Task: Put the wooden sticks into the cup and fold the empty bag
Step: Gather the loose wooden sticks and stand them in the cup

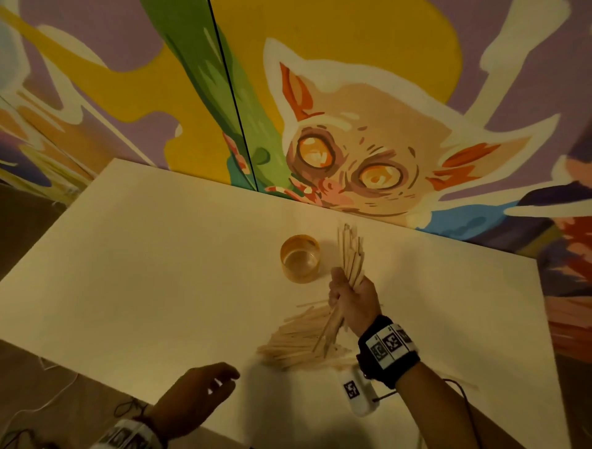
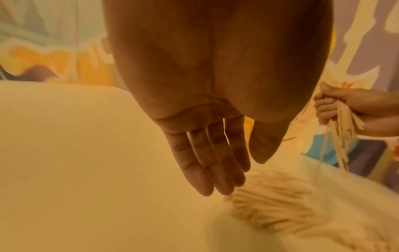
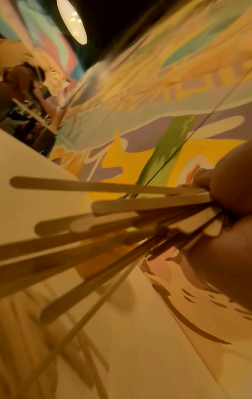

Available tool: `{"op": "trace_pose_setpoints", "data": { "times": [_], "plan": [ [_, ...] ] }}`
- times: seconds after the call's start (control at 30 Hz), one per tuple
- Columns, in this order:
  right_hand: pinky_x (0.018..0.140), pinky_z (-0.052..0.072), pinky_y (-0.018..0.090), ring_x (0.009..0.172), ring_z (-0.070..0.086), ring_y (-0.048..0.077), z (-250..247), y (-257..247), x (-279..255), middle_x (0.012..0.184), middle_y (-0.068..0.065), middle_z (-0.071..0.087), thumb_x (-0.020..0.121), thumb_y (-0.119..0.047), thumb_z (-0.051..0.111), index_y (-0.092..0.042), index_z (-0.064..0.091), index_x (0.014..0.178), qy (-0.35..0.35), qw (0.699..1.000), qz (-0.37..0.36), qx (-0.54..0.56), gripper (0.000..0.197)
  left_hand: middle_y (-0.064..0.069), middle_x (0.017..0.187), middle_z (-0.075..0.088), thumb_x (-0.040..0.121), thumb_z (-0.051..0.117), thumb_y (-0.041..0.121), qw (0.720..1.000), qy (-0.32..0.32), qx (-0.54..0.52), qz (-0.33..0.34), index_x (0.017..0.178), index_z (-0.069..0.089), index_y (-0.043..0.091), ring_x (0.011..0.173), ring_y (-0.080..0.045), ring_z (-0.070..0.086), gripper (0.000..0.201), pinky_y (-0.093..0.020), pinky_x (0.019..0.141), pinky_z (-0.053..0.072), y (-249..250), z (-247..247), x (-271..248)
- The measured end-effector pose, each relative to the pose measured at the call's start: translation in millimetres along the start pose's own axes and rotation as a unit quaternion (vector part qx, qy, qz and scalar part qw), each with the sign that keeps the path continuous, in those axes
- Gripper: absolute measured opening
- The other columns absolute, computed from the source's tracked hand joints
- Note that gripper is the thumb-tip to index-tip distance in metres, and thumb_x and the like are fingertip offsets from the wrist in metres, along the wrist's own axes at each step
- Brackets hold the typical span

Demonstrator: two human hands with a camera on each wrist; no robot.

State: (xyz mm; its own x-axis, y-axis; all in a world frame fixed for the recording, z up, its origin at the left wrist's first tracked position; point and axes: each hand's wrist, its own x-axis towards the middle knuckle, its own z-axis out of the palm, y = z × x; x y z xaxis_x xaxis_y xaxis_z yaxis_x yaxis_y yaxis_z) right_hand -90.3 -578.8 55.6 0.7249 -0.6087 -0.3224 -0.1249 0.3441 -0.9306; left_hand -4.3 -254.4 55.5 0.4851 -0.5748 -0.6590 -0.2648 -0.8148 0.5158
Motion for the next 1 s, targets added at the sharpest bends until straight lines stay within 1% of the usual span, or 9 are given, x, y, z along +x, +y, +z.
{"op": "trace_pose_setpoints", "data": {
  "times": [0.07,0.17,0.27,0.37,0.43,0.5,0.6,0.8,1.0],
  "plan": [
    [0.054,0.039,0.032,0.051,0.043,0.017,8,-10,-2,0.056,-0.004,0.048,0.091,-0.040,0.063,-0.028,0.061,0.068,-0.002,0.999,-0.015,0.037,0.026,0.014,0.102,0.074,0.098,0.057,0.041,0.996,-0.053,-0.059,0.031,0.113,0.070,0.036,0.089,-0.002,0.068,0.021,-0.024,0.081,0.058,21,-9,18],
    [0.053,0.041,0.033,0.052,0.044,0.020,22,-25,-10,0.056,-0.001,0.046,0.093,-0.040,0.058,-0.024,0.059,0.072,-0.007,0.997,-0.039,0.068,0.027,-0.011,0.108,0.075,0.100,0.053,0.039,0.962,-0.145,-0.226,0.045,0.116,0.071,0.015,0.097,-0.025,0.071,0.035,-0.042,0.092,0.058,59,-13,49],
    [0.054,0.045,0.035,0.052,0.047,0.022,38,-39,-18,0.056,0.000,0.042,0.093,-0.039,0.055,-0.020,0.054,0.075,-0.007,0.996,-0.069,0.063,0.026,-0.021,0.117,0.072,0.100,0.045,0.051,0.882,-0.218,-0.417,-0.035,0.125,0.065,0.003,0.110,-0.032,0.068,0.057,-0.045,0.106,0.050,87,-11,71],
    [0.052,0.041,0.038,0.049,0.044,0.023,51,-45,-24,0.054,-0.002,0.041,0.095,-0.042,0.054,-0.024,0.051,0.073,-0.004,0.995,-0.090,0.040,0.029,-0.030,0.141,0.054,0.097,0.040,0.062,0.792,-0.292,-0.530,-0.077,0.136,0.056,-0.004,0.137,-0.041,0.048,0.078,-0.045,0.118,0.037,110,-12,81],
    [0.051,0.038,0.037,0.049,0.039,0.024,58,-47,-27,0.052,0.002,0.041,0.094,-0.048,0.055,-0.019,0.050,0.074,0.006,0.995,-0.094,0.028,0.035,-0.031,0.140,0.052,0.096,0.038,0.066,0.761,-0.313,-0.564,-0.075,0.134,0.056,-0.008,0.138,-0.042,0.045,0.085,-0.046,0.121,0.032,121,-12,85],
    [0.048,0.039,0.034,0.048,0.038,0.024,64,-48,-27,0.052,0.010,0.041,0.088,-0.057,0.058,-0.007,0.048,0.076,0.021,0.994,-0.109,0.020,0.052,-0.026,0.122,0.065,0.097,0.038,0.066,0.759,-0.314,-0.564,-0.089,0.122,0.065,-0.009,0.118,-0.035,0.063,0.083,-0.043,0.112,0.044,132,-11,88],
    [0.046,0.036,0.034,0.046,0.039,0.023,69,-49,-27,0.051,0.013,0.042,0.084,-0.061,0.062,-0.002,0.048,0.072,0.027,0.990,-0.140,0.023,0.062,-0.017,0.093,0.074,0.099,0.042,0.054,0.766,-0.299,-0.558,-0.107,0.096,0.076,-0.003,0.087,-0.024,0.075,0.066,-0.033,0.083,0.059,140,-5,91],
    [0.055,0.048,0.028,0.050,0.051,0.022,76,-44,-32,0.053,0.009,0.051,0.088,-0.044,0.060,0.005,0.053,0.077,0.033,0.986,-0.162,0.009,0.051,-0.018,0.108,0.071,0.099,0.046,0.021,0.755,-0.272,-0.594,-0.062,0.110,0.071,-0.002,0.097,-0.025,0.071,0.036,-0.033,0.084,0.060,142,-22,100],
    [0.060,0.053,0.033,0.058,0.061,0.023,76,-42,-24,0.060,0.006,0.061,0.082,-0.044,0.067,-0.009,0.065,0.093,0.052,0.986,-0.159,0.000,0.036,-0.018,0.110,0.070,0.095,0.051,0.026,0.764,-0.248,-0.594,-0.046,0.111,0.073,0.001,0.097,-0.026,0.072,0.037,-0.035,0.088,0.061,153,-31,102]
  ]
}}
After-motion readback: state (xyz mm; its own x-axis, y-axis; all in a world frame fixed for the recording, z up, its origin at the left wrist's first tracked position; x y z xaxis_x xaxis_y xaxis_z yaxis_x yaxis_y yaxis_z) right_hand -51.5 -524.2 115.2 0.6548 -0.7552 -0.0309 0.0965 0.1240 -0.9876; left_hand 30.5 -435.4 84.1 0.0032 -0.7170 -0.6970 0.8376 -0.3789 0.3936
